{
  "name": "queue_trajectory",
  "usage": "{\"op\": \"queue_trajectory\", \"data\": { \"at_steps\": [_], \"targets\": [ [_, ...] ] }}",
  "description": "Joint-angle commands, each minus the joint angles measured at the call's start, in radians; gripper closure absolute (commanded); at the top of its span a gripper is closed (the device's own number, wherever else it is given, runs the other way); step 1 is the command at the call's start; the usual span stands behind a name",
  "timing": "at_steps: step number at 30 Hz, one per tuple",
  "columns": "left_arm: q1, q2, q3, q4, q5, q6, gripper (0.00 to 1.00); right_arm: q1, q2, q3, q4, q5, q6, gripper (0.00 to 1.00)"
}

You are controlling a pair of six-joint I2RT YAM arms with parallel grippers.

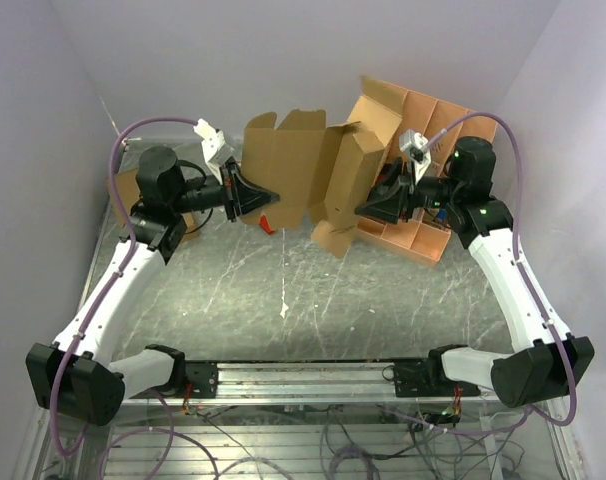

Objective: Fold the paper box

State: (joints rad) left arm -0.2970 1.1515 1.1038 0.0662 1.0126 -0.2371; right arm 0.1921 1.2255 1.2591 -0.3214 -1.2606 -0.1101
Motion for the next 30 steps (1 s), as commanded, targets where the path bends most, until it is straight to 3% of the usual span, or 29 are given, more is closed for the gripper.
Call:
{"op": "queue_trajectory", "data": {
  "at_steps": [1,6,17,18,21,23,25,30],
  "targets": [
    [-0.014,-0.024,-0.008,0.060,0.003,-0.027,0.93,0.007,-0.009,-0.025,0.082,0.043,0.066,0.79],
    [-0.014,-0.032,-0.015,0.050,-0.003,-0.019,0.93,-0.011,-0.018,-0.063,0.148,0.059,0.134,1.00],
    [-0.014,-0.041,-0.022,0.036,-0.007,-0.009,0.93,-0.044,-0.031,-0.109,0.209,0.028,0.176,1.00],
    [-0.014,-0.042,-0.023,0.031,-0.012,-0.003,0.93,-0.043,-0.028,-0.110,0.206,0.005,0.169,0.97],
    [-0.014,-0.042,-0.023,0.002,-0.023,0.028,0.93,-0.045,-0.029,-0.099,0.136,-0.019,0.084,0.61],
    [-0.013,-0.037,-0.011,-0.051,-0.030,0.080,0.93,-0.050,-0.037,-0.086,0.075,-0.004,0.003,0.44],
    [-0.013,-0.030,0.008,-0.109,-0.042,0.153,0.93,-0.059,-0.047,-0.075,0.024,0.006,-0.061,0.32],
    [-0.013,-0.019,0.051,-0.328,-0.116,0.386,0.93,-0.122,-0.052,-0.049,-0.078,0.020,-0.190,0.22]
  ]
}}
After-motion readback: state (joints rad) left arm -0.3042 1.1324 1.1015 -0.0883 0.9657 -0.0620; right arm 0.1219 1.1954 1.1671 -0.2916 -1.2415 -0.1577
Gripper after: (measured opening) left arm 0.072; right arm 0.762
